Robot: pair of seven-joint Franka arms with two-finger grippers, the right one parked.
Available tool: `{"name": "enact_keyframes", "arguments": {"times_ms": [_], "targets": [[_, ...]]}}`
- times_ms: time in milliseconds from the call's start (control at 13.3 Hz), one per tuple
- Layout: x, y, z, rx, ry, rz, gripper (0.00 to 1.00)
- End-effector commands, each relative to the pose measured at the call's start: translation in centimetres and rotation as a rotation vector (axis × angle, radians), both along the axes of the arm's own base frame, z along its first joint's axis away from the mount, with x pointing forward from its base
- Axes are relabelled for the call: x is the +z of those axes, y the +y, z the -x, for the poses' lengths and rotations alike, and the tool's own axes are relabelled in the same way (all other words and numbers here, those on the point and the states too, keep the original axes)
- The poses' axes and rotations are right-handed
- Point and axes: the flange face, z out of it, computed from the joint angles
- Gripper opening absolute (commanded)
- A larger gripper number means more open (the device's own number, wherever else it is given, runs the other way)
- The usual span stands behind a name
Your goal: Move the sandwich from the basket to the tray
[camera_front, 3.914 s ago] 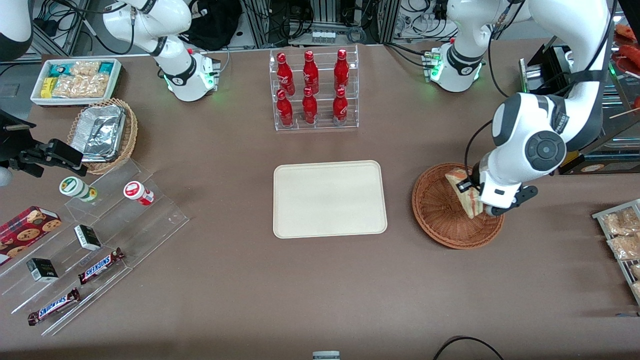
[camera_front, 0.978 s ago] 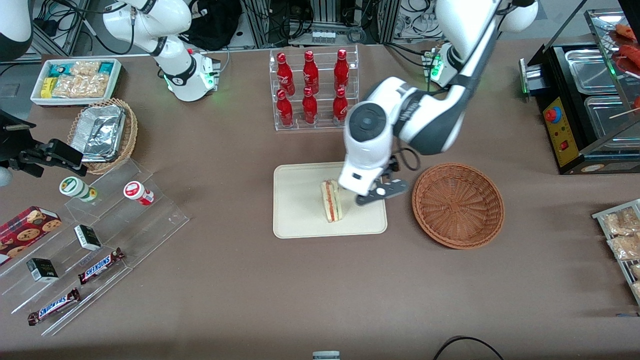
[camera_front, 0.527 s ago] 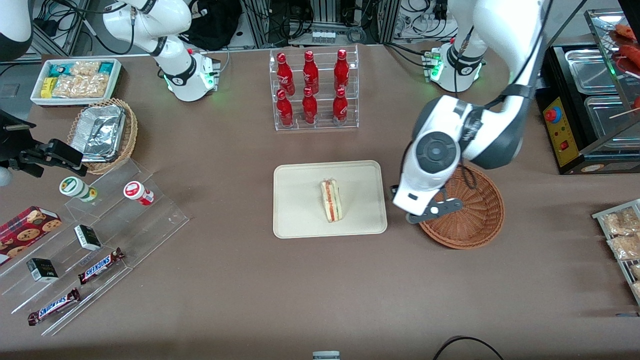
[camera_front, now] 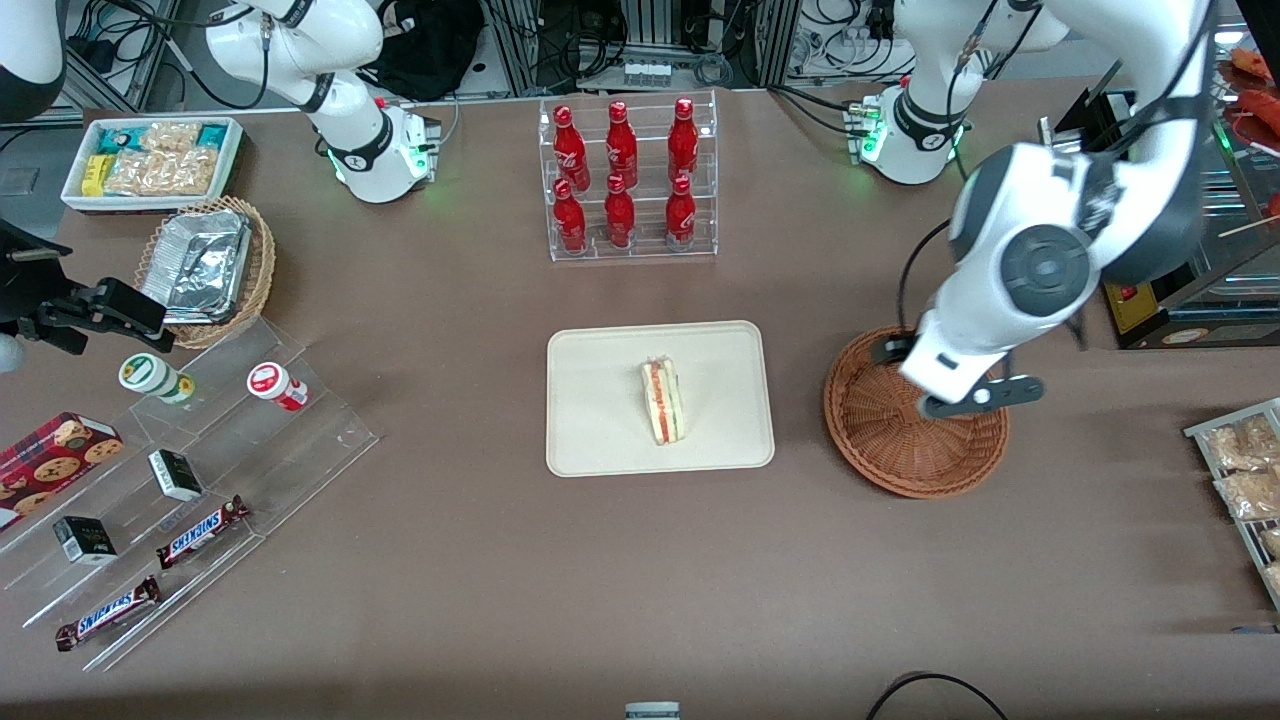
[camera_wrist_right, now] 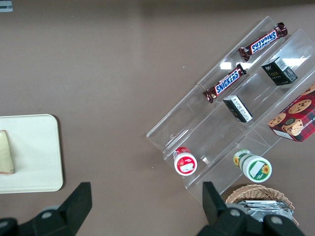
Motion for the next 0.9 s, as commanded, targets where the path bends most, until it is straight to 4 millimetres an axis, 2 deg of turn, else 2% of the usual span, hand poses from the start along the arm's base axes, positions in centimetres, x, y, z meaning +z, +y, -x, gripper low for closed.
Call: {"name": "enact_keyframes", "arguments": {"times_ms": [0, 151, 376, 602, 828], "targets": [[3.5, 3.3, 1.9, -0.036, 0.006, 0.026, 1.0], [5.8, 5.9, 2.4, -0.082, 0.019, 0.079, 1.0], [9.9, 8.6, 2.3, -0.143, 0.019, 0.107, 1.0], [12.9, 10.0, 2.4, -0.177, -0.019, 0.106, 1.0], [14.4, 10.3, 2.9, -0.172, -0.025, 0.103, 1.0]]}}
